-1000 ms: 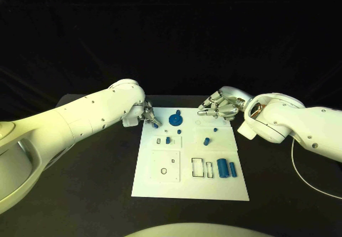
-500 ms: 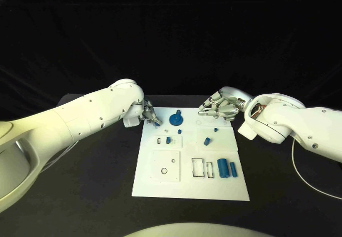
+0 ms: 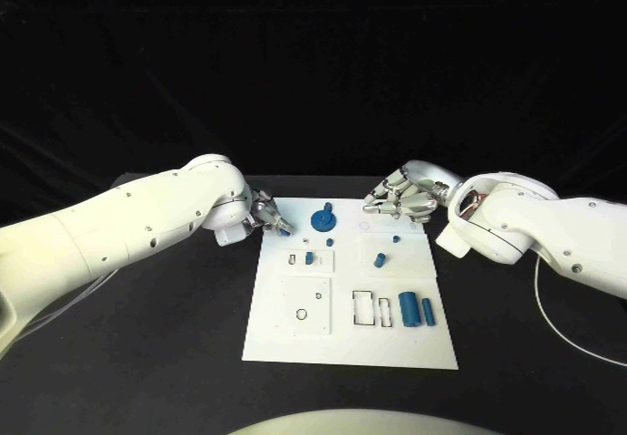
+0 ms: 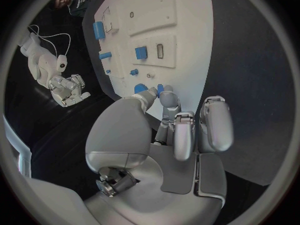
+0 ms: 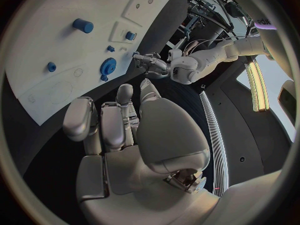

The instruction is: Assemble the parts on the task board

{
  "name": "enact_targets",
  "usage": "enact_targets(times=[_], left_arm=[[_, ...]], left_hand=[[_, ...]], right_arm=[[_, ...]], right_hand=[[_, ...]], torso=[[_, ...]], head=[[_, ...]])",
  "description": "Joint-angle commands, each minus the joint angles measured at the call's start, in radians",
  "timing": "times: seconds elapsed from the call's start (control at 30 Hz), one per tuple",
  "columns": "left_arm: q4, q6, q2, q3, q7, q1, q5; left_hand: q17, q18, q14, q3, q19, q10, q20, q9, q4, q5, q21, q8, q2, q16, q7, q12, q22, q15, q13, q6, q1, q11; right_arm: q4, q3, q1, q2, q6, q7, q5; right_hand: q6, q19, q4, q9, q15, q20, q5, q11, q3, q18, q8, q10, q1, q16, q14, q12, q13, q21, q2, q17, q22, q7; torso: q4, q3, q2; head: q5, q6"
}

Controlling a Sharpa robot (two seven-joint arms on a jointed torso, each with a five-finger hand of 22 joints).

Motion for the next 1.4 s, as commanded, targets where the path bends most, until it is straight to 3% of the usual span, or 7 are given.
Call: enact_targets(times=[0.03, 0.23, 0.57, 0.83, 1.4], left_arm=[[0.056, -0.092, -0.025, -0.003, 0.046, -0.013, 0.012], [0.120, -0.124, -0.058, -0.007, 0.070, -0.038, -0.045], [0.168, -0.114, -0.076, -0.010, 0.081, -0.063, -0.084], [0.181, -0.048, -0.078, -0.011, 0.048, -0.069, -0.138], [0.176, 0.014, -0.073, -0.011, 0.002, -0.072, -0.170]], left_hand=[[0.263, -0.011, 0.105, 0.145, 0.014, 0.010, -0.003, 0.001, -0.139, 0.006, 0.007, 0.008, -0.006, 0.003, -0.004, 0.008, 0.093, -0.002, 0.004, 0.008, -0.013, -0.001], [0.263, -0.012, 0.105, 0.155, 0.018, 0.024, -0.005, 0.001, -0.146, 0.006, 0.014, 0.014, -0.020, 0.003, -0.008, 0.021, 0.100, -0.004, 0.015, 0.015, -0.024, -0.004], [0.263, -0.014, 0.105, 0.155, 0.020, 0.036, -0.007, 0.002, -0.143, 0.004, 0.018, 0.019, -0.027, 0.003, -0.012, 0.032, 0.104, -0.006, 0.024, 0.024, -0.038, -0.007], [0.263, -0.016, 0.105, 0.142, 0.024, 0.046, -0.010, 0.002, -0.136, -0.003, 0.028, 0.025, -0.032, 0.003, -0.018, 0.039, 0.112, -0.010, 0.028, 0.036, -0.055, -0.012], [0.263, -0.017, 0.105, 0.136, 0.026, 0.049, -0.011, 0.002, -0.137, -0.005, 0.031, 0.027, -0.033, 0.003, -0.021, 0.040, 0.115, -0.011, 0.029, 0.041, -0.056, -0.014]], right_arm=[[0.000, 0.000, -0.001, 0.000, 0.014, 0.005, 0.000], [0.001, -0.001, -0.002, -0.001, 0.015, 0.005, 0.001], [0.000, -0.001, -0.004, 0.000, 0.015, 0.006, 0.001], [0.001, -0.001, -0.005, 0.000, 0.011, 0.008, 0.001], [0.003, -0.001, -0.005, -0.002, 0.009, 0.009, 0.002]], right_hand=[[-0.005, -0.008, 0.001, 0.001, 0.001, -0.001, 0.007, -0.002, -0.008, 0.011, 0.005, -0.004, 0.011, -0.004, 0.030, -0.006, -0.001, -0.006, 0.003, -0.002, -0.001, -0.003], [-0.005, -0.008, 0.001, 0.001, 0.001, -0.001, 0.007, -0.002, -0.008, 0.011, 0.005, -0.004, 0.011, -0.004, 0.030, -0.006, -0.001, -0.006, 0.003, -0.002, -0.001, -0.003], [-0.005, -0.008, 0.001, 0.001, 0.001, -0.001, 0.007, -0.002, -0.008, 0.011, 0.005, -0.004, 0.011, -0.004, 0.030, -0.006, -0.001, -0.006, 0.003, -0.002, -0.001, -0.003], [-0.005, -0.009, 0.001, 0.001, 0.001, -0.001, 0.009, -0.001, -0.010, 0.012, 0.005, -0.005, 0.011, -0.006, 0.030, -0.008, -0.003, -0.007, 0.003, -0.004, -0.002, -0.003], [-0.005, -0.009, 0.001, 0.001, 0.001, -0.001, 0.009, -0.001, -0.010, 0.012, 0.005, -0.005, 0.011, -0.006, 0.030, -0.008, -0.003, -0.007, 0.003, -0.004, -0.002, -0.003]], torso=[[0.0037, 0.0005, -0.002], [0.0063, 0.0005, -0.003], [0.0010, 0.0012, 0.000], [0.0016, 0.0025, -0.001], [0.0030, 0.0019, -0.001]], head=[[-0.002, -0.002], [0.001, -0.003], [0.005, -0.006], [0.004, -0.011], [0.005, -0.018]])
